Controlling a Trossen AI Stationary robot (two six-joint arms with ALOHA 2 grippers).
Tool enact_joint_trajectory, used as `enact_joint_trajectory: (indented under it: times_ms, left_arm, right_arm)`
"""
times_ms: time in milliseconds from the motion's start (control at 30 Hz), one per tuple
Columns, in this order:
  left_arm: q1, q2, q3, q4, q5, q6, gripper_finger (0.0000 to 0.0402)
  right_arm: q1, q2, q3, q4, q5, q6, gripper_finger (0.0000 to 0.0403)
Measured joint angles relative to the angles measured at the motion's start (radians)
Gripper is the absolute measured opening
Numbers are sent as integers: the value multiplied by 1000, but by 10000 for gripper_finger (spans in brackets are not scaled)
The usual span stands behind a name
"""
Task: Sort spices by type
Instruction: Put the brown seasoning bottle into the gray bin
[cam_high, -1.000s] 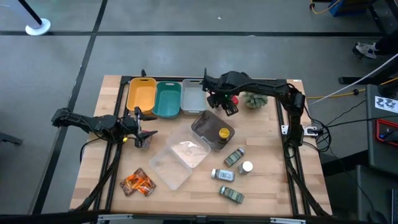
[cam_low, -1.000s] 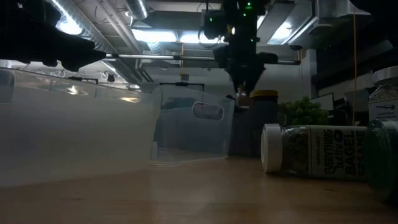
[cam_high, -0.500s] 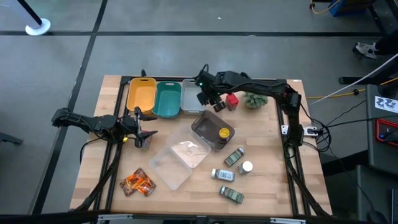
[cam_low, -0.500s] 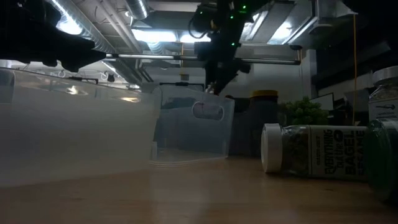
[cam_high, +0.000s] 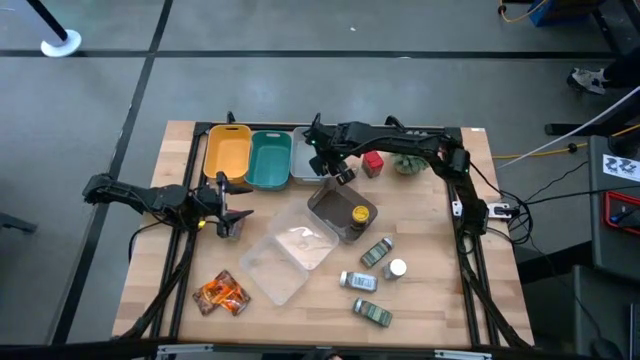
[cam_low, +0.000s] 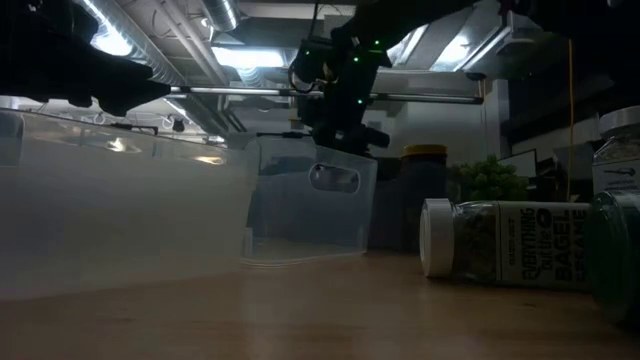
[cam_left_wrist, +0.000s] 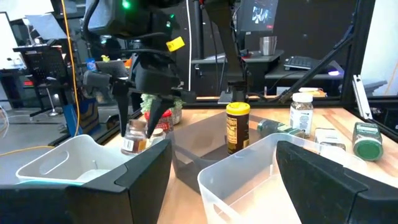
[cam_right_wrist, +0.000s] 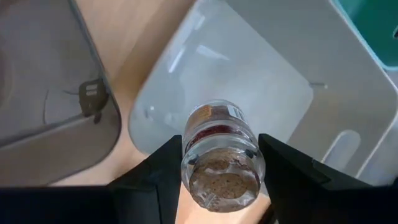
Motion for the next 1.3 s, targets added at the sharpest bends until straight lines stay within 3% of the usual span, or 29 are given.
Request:
enact_joint_trajectory:
  times_ms: [367,1300]
  left_arm:
    - [0,0,0,0,0,0,274]
    - [0,0,0,0,0,0,274]
  right_arm:
    - [-1,17,0,31,-112,0,186]
    - [0,67,0,82,-68,-1,210]
